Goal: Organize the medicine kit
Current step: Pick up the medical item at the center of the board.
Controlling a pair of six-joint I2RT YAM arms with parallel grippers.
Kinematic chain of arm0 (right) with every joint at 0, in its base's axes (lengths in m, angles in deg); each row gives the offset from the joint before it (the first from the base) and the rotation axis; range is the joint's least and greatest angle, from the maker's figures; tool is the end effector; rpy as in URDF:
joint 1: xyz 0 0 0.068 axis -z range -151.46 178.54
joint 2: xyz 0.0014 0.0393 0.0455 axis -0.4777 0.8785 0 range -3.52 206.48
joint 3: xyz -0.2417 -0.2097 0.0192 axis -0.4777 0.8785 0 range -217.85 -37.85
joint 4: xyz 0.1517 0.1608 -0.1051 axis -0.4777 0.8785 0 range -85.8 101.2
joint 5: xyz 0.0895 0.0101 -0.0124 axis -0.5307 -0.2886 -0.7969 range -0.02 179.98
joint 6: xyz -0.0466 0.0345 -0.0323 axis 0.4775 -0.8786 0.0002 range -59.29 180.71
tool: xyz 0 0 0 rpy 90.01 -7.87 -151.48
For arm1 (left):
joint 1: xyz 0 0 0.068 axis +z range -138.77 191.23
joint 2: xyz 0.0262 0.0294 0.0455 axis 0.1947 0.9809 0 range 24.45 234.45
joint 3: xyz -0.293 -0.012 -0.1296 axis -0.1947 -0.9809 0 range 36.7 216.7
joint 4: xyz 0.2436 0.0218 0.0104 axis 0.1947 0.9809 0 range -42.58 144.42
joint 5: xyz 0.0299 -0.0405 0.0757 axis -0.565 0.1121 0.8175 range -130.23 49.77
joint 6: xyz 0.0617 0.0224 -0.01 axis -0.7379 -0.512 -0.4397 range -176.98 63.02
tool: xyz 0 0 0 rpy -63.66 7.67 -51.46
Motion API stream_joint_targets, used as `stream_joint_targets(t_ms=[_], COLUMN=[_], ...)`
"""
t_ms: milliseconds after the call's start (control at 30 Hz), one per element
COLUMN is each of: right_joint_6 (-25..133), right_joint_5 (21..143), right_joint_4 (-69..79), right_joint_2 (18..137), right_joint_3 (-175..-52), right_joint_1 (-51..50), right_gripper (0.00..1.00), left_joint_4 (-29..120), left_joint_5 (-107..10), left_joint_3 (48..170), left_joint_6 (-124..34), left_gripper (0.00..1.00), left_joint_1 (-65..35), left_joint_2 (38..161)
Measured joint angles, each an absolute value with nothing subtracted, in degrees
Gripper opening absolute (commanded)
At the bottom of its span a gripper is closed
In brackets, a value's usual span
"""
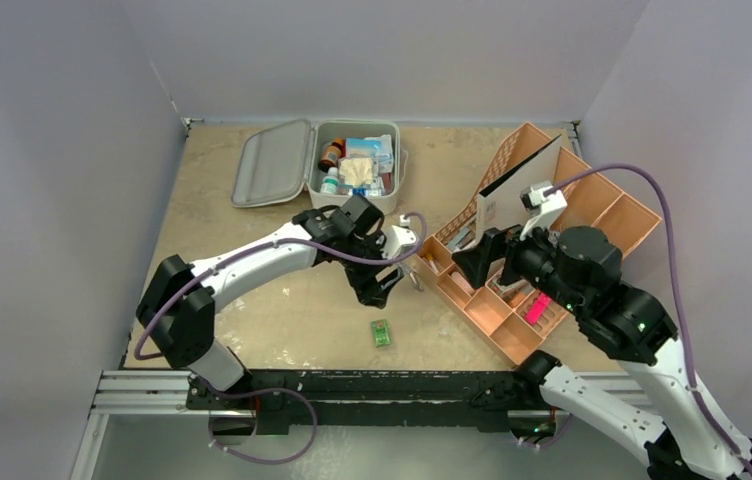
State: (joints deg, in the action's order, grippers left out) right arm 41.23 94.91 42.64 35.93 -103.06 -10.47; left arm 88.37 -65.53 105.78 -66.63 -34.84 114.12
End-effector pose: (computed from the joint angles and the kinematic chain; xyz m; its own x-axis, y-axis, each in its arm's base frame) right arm 0.0650 0.0468 0.4374 -0.3481 0.1455 -0.9261 -0.4730 0.8257 0.3075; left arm 0.1988 -0.2386 0.2960 -0.4686 0.7047 -0.5327 0.8834 0.3677 -0.2905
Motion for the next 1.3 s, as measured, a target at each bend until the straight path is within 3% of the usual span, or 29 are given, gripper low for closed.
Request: stream_joint_targets(t_ms=[400,1300], right_joint_6=[40.2,39.2], right_joint_5=[101.2,102.6], right_joint_4=[41.0,40.9], right_joint_2=[23.7,23.2], right_joint_3=[-103.1,-103.1], right_joint_1=[-10.4,-10.5], right_gripper=[0.99,0.99], left_joint_4=[88.7,83.3], left_joint_5=[-61.2,-55.3], left_joint_3=[105.3,101.4], left_joint_6=[-71.5,-67.4], left_gripper=[0.76,0.76], left_joint_1=[-43.1,-49.2], left_joint_2=[119.0,126.0])
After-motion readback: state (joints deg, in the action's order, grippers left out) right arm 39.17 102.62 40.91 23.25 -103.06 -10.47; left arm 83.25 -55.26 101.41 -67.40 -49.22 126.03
